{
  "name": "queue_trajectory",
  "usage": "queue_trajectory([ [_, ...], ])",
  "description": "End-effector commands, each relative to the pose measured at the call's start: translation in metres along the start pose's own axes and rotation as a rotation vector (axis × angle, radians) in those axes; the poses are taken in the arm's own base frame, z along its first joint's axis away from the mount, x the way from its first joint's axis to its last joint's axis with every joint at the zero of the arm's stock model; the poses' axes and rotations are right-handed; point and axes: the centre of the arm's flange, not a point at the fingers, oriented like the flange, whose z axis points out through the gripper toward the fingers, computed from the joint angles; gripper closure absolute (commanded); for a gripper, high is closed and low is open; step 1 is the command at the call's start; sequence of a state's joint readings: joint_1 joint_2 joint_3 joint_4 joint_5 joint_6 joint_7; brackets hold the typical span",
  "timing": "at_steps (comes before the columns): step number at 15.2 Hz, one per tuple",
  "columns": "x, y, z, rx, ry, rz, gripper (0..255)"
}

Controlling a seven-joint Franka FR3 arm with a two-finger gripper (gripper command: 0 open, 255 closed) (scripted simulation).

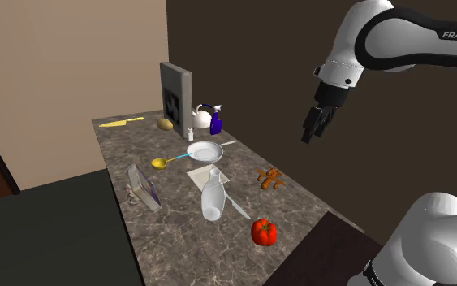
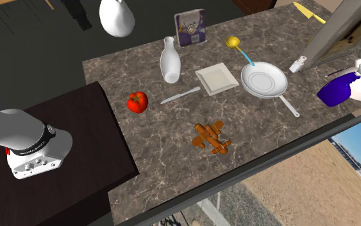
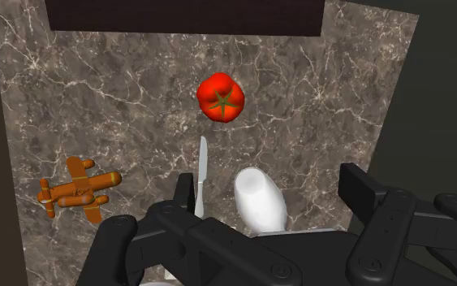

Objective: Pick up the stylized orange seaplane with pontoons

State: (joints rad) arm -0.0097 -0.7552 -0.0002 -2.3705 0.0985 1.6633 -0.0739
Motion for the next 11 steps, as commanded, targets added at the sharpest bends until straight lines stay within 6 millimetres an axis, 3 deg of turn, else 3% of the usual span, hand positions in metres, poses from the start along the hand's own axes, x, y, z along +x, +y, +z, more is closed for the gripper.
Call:
queue_trajectory([
  [1, 0.0, 0.0, 0.0, 0.0, 0.0, 0.0, 0],
  [11, 0.047, 0.079, 0.096, -0.005, -0.017, -0.012, 0],
])
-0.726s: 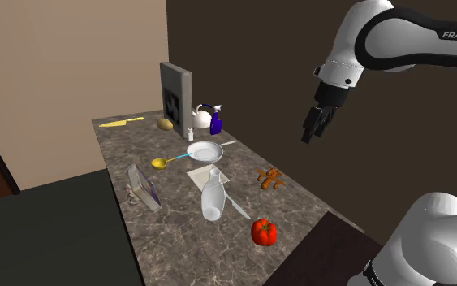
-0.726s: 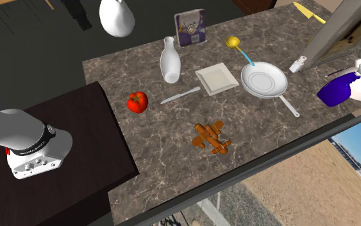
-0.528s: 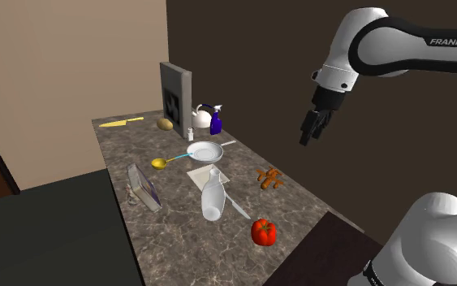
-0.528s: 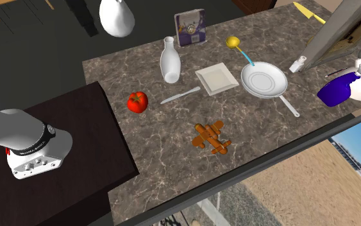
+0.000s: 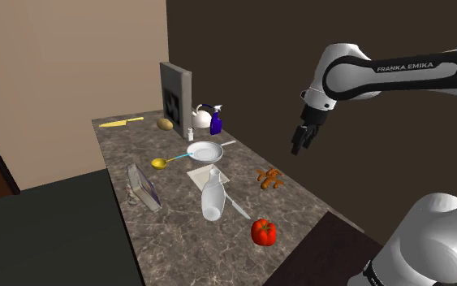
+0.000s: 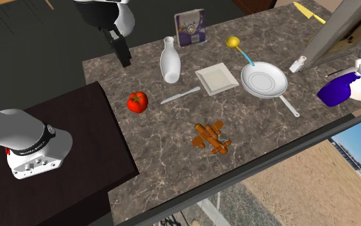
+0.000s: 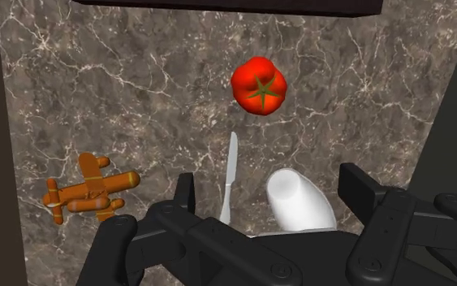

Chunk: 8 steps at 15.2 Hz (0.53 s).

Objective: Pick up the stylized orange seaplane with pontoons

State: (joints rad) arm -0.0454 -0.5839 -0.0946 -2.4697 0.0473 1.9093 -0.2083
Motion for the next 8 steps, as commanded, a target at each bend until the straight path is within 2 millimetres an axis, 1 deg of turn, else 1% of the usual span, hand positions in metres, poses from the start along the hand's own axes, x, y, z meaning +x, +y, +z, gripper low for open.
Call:
queue_trajectory([
  [1, 0.011, 0.018, 0.022, -0.002, -0.002, -0.003, 0],
  [8, 0.044, 0.073, 0.089, -0.006, -0.014, -0.012, 0],
])
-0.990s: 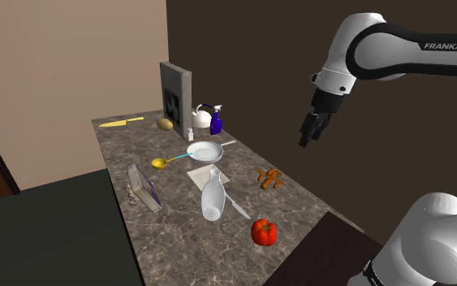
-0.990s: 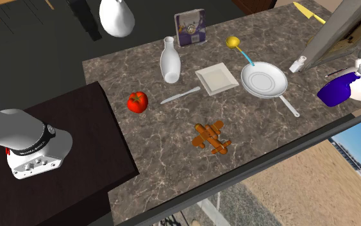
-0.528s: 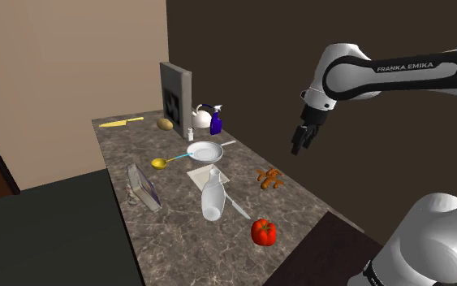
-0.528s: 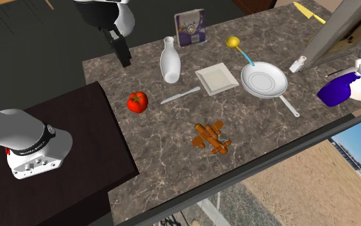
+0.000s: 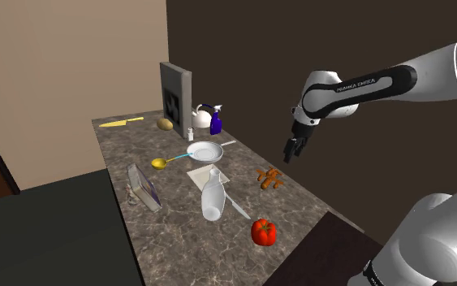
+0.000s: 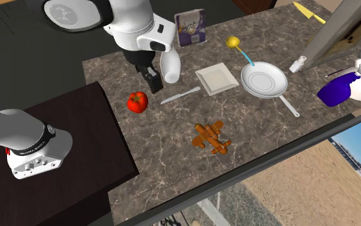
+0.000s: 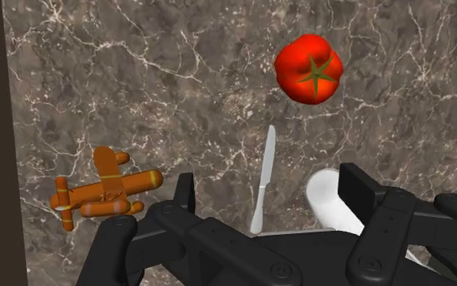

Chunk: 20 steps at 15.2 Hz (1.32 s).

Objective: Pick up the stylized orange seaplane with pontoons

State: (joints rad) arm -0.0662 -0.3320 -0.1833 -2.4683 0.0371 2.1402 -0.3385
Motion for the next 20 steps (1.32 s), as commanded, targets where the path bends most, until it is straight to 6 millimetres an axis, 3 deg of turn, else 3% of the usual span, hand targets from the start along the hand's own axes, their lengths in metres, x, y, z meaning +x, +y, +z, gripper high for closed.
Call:
queue_trajectory([
  [1, 0.009, 0.016, 0.02, -0.002, -0.002, -0.003, 0],
  [20, 0.098, 0.166, 0.202, -0.012, -0.034, -0.026, 0],
])
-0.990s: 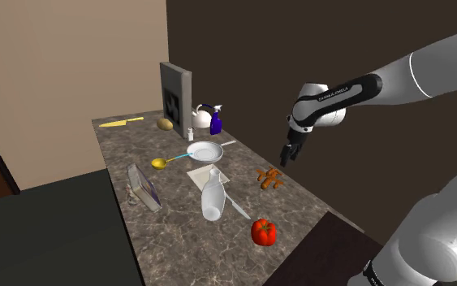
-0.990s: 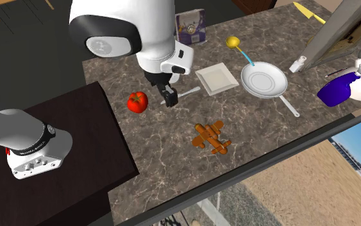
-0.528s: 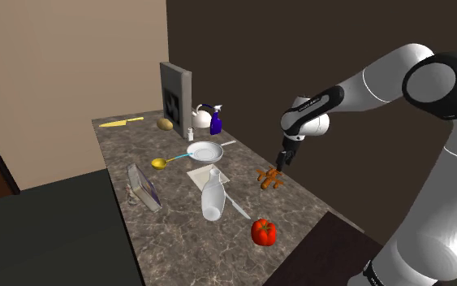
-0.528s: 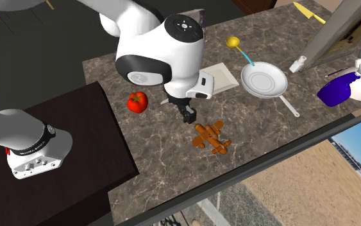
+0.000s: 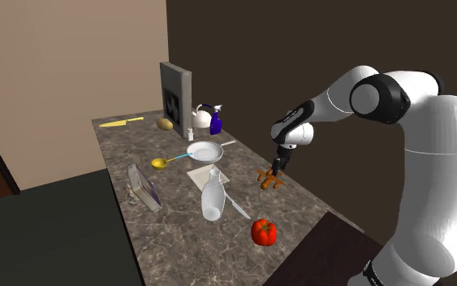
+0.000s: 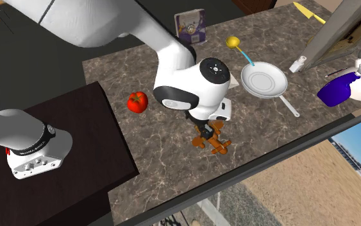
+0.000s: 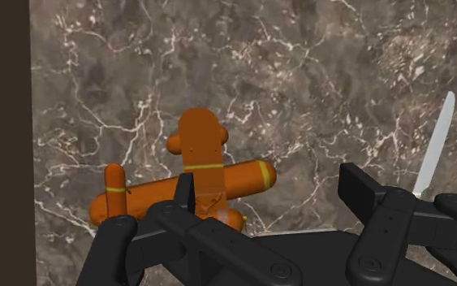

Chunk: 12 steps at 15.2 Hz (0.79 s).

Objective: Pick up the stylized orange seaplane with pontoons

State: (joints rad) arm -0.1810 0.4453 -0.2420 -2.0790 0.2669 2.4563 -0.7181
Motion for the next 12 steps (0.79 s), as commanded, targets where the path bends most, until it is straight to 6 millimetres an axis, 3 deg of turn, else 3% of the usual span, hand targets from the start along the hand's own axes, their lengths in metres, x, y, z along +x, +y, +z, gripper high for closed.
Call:
queue_trajectory([
  [1, 0.007, 0.016, 0.02, -0.001, -0.003, -0.003, 0],
  [4, 0.02, 0.038, 0.046, -0.002, -0.008, -0.006, 0],
  [12, 0.02, 0.041, 0.086, -0.002, -0.008, -0.006, 0],
])
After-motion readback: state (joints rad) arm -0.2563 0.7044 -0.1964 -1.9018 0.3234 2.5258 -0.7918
